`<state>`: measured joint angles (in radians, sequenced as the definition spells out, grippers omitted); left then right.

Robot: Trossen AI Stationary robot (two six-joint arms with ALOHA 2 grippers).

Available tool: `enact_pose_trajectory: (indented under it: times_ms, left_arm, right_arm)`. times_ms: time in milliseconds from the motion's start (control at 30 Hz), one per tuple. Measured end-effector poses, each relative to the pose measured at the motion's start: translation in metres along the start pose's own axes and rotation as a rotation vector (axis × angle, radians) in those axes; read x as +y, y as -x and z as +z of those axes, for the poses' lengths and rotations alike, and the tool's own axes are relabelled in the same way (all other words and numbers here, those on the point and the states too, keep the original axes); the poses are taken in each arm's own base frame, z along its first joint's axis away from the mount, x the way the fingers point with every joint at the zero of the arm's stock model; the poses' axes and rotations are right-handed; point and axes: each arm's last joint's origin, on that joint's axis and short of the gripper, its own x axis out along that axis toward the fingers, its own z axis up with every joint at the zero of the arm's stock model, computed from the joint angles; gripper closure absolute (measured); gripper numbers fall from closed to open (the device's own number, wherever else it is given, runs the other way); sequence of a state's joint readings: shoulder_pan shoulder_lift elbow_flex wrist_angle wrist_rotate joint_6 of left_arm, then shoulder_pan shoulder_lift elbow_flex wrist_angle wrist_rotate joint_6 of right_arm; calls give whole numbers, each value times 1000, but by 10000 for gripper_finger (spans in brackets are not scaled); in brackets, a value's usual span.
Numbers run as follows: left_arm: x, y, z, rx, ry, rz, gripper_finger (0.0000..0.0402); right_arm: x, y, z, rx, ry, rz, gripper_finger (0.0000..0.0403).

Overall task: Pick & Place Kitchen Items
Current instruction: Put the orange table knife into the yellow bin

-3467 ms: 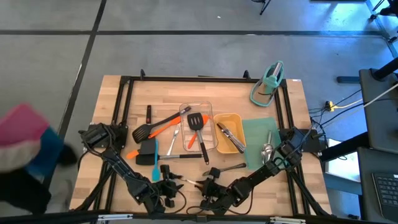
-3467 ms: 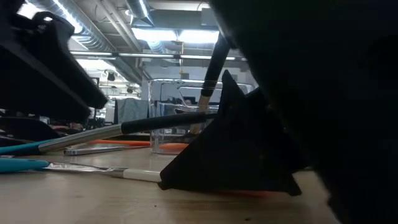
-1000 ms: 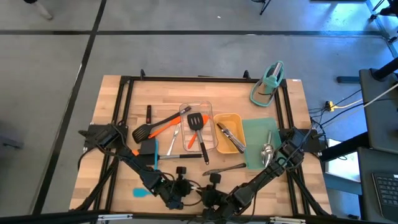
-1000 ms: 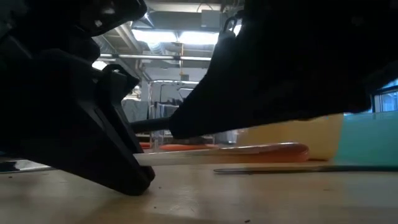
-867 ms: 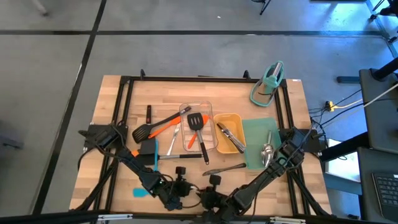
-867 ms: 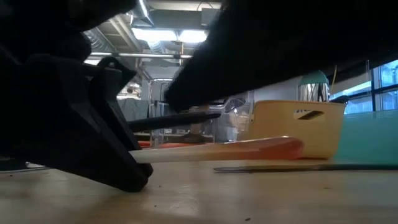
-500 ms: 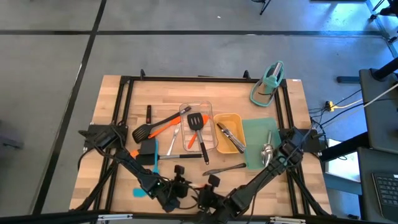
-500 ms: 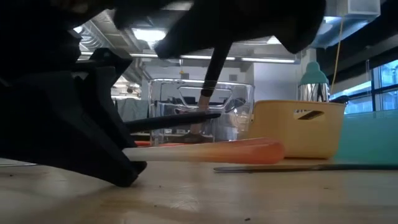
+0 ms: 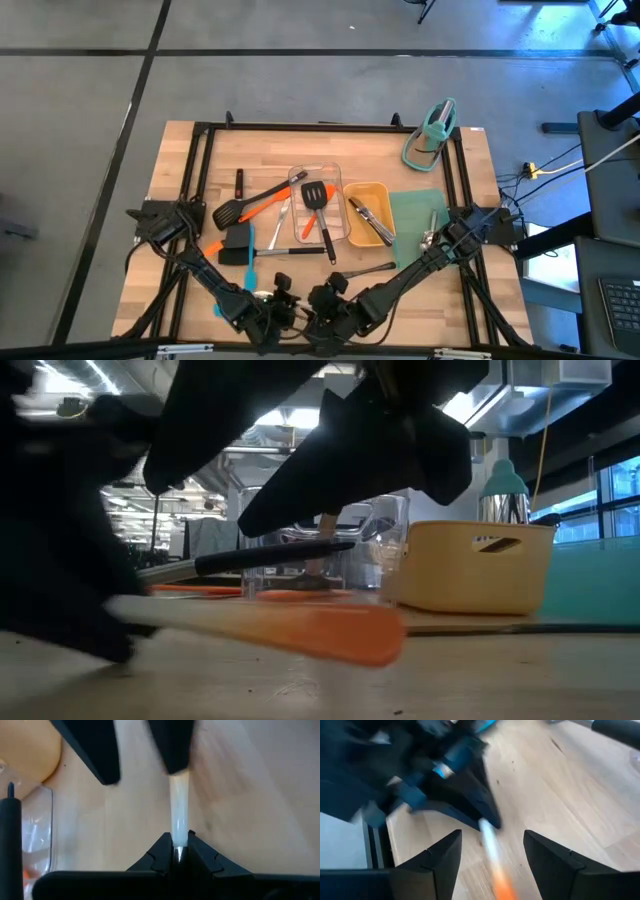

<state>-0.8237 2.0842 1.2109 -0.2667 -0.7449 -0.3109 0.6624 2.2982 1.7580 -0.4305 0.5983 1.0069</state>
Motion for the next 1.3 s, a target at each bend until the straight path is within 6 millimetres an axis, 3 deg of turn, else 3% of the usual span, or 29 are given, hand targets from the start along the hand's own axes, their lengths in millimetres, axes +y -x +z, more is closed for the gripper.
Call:
enact_pose_trajectory:
  times_ms: [200, 500, 800, 967, 1200, 1300]
  left_arm:
    - [-10, 14, 1, -9, -4, 14, 372]
    - [-11, 18, 3, -54, 9, 81, 372]
    - [-14, 28, 22, -110, -11, 93, 372]
    - [-13, 29, 22, -108, -18, 104, 372]
    - [-14, 29, 22, -109, -18, 101, 372]
    - [-15, 30, 21, -111, 0, 94, 373]
  right_arm:
    - [0, -2, 2, 57, -13, 44, 185]
    - [3, -2, 1, 108, -25, 102, 185]
    - [5, -2, 1, 118, -36, 128, 190]
    - [6, -2, 0, 165, -46, 156, 241]
    - [7, -1, -2, 213, -58, 191, 381]
    - [10, 1, -2, 201, -64, 201, 387]
